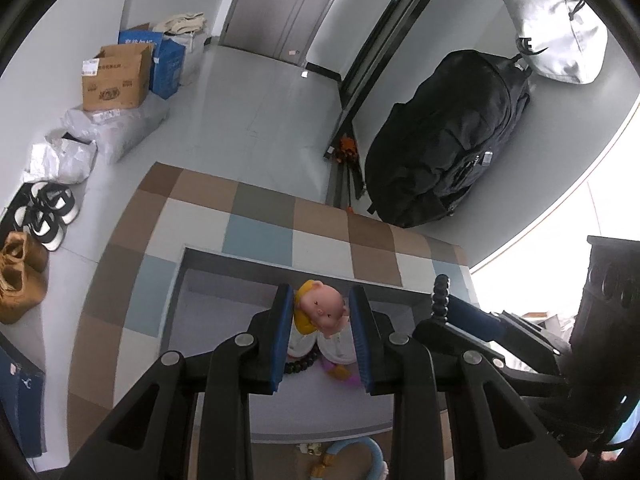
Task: Organize jewelry
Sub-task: 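Lower the pig toy and bracelet into the gray box and open both tools, then withdraw both tools and move the right tool toward the blue ring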
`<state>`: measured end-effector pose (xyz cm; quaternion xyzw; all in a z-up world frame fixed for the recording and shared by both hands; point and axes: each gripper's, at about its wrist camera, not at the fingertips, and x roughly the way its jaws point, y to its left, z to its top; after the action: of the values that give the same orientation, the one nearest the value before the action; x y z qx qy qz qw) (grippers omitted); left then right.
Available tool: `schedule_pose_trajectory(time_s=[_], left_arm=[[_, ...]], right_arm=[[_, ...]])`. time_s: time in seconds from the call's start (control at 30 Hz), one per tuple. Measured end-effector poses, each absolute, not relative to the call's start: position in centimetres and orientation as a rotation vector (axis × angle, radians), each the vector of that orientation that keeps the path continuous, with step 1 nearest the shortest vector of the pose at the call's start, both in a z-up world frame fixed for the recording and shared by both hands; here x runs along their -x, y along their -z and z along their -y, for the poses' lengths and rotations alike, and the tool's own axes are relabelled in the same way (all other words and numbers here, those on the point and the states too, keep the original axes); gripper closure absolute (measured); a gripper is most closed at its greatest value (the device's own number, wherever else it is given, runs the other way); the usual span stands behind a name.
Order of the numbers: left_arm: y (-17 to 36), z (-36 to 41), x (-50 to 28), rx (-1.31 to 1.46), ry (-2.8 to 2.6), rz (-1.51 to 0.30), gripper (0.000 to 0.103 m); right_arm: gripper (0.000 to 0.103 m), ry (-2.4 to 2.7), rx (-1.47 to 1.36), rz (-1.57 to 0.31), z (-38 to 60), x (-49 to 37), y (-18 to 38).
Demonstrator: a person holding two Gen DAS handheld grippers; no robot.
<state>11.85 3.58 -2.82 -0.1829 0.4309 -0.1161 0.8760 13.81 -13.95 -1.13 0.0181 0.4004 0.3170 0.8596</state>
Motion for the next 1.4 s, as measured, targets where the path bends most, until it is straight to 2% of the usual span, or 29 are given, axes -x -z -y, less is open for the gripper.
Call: schedule_pose_trajectory(time_s=[0.17, 0.37, 0.43, 0.5, 0.53, 0.63, 0.87, 0.93, 1.0, 1.23, 1.3, 1.4], left_arm=[[3.0, -3.4, -12.0, 0.372, 0.253, -0.907, 0.08], [2.8, -3.3, -11.7, 0.363, 0.251, -0.895, 0.079], [2.6, -3.4, -11.7, 0.371, 0.254, -0.89, 0.072], [2.6, -3.6, -11.6, 0.391, 0.265, -0.881, 0.054], [2.5, -3.7, -11.6, 0.398, 0.265, -0.877, 0.052], [2.4, -3.9, -11.4, 0.404, 0.255, -0.865, 0.05], [2.2, -3.9, -11.0, 0.386, 0.221, -0.862, 0.05], [2.1, -3.9, -10.7, 0.354, 0.172, -0.862, 0.046], [2.0, -4.1, -10.3, 0.33, 0.129, -0.851, 0.036], [1.3, -4.7, -8.5, 0.323, 0.099, -0.809, 0.035], [1.2, -4.6, -7.9, 0.314, 0.09, -0.796, 0.026], [1.1, -4.5, -7.0, 0.302, 0.072, -0.781, 0.024]], right_arm=[[0.055, -0.67, -0.013, -0.838, 13.6, -13.3, 0.9], [0.047, -0.673, 0.024, -0.796, 13.5, -12.6, 0.4], [0.032, -0.677, 0.015, -0.786, 13.7, -12.5, 0.3], [0.028, -0.679, 0.007, -0.777, 14.0, -12.5, 0.1], [0.027, -0.677, 0.006, -0.771, 14.1, -12.4, 0.0], [0.02, -0.663, -0.001, -0.761, 14.4, -12.4, -0.1], [0.016, -0.635, -0.032, -0.757, 15.3, -12.2, 0.0], [0.016, -0.637, -0.035, -0.746, 15.4, -11.9, -0.1], [0.016, -0.637, -0.034, -0.731, 15.6, -11.4, -0.3], [0.012, -0.617, -0.038, -0.71, 16.2, -9.9, -0.2], [0.011, -0.613, -0.038, -0.701, 16.4, -9.3, -0.3], [0.008, -0.613, -0.039, -0.684, 16.5, -8.4, -0.5]])
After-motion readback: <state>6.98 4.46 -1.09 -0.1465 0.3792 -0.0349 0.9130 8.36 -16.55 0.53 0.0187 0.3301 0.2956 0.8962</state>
